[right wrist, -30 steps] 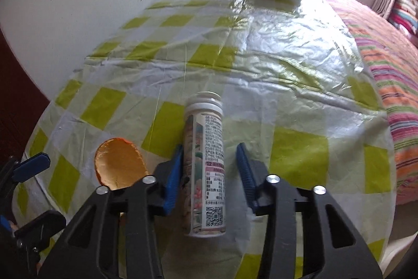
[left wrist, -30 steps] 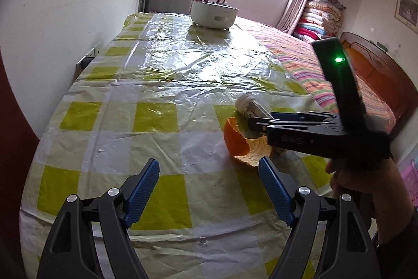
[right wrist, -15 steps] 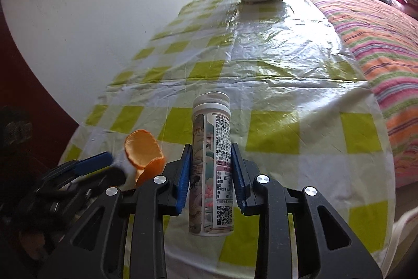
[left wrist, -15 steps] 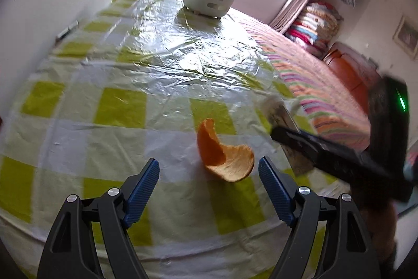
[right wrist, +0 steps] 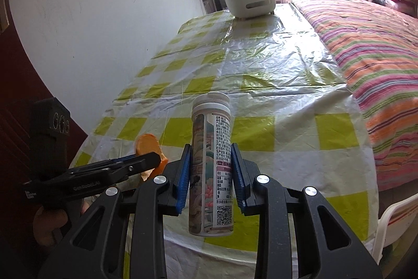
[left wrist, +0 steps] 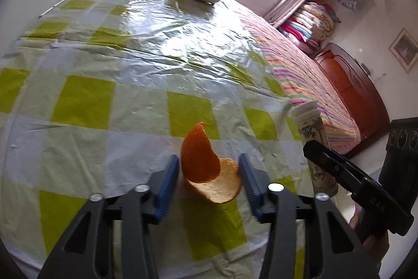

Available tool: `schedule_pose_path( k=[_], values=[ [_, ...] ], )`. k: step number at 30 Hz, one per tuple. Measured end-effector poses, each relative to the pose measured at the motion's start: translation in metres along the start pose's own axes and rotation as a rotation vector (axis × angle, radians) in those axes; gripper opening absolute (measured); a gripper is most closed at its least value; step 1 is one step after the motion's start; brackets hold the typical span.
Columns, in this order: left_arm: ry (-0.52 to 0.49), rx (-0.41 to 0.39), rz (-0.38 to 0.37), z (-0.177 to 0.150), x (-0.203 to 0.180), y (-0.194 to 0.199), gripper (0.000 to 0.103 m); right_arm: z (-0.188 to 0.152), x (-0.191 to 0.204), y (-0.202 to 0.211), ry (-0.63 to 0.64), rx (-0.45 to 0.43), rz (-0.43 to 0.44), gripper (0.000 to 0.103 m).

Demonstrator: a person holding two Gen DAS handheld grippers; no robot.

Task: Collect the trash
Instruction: 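Grasp the orange peel with the left gripper while the right holds the pill tube, then drop the pill tube into the bin with the right gripper while the left drops the orange peel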

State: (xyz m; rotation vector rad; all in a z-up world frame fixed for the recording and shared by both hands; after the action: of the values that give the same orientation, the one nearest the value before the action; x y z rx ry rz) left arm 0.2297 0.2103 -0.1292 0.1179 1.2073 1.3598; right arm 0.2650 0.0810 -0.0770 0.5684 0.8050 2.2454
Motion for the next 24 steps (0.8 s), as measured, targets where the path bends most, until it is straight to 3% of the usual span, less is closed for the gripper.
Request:
schedule_pose_path(
  k=[1,2,3,13,24],
  values=[
    [-0.018,-0.015,0.012,0.0,-0.002,0.001,0.037,0.0,-0.002,0.003,-0.006,-0.007,0.0,0.028],
    [-0.028,-0.024,0.021,0.001,-0.003,0.001,0.027,0.0,-0.004,0.005,-0.009,-0.013,-0.004,0.028],
    [-0.039,-0.024,0.029,0.001,-0.004,0.001,0.026,0.001,-0.009,0.008,-0.012,-0.02,-0.009,0.028],
    [-0.079,-0.062,0.036,-0.004,-0.017,0.007,0.024,-0.002,-0.038,0.038,-0.055,-0.079,-0.048,0.028],
    [-0.152,-0.036,0.017,-0.023,-0.058,-0.001,0.024,-0.022,-0.068,0.068,-0.104,-0.106,-0.095,0.028]
  ],
)
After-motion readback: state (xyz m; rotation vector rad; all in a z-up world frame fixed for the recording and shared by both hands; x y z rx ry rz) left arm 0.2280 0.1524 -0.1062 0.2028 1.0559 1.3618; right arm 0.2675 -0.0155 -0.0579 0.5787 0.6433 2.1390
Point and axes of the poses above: each gripper's, at about its wrist camera, not at the fingertips, and y roughly against the way its jaws point, x to its left, z to its top, the point moved 10 cm from there along -y, roughly the way its jaws point, and after that the axes turned 12 degrees about y, right-handed, at the moved point
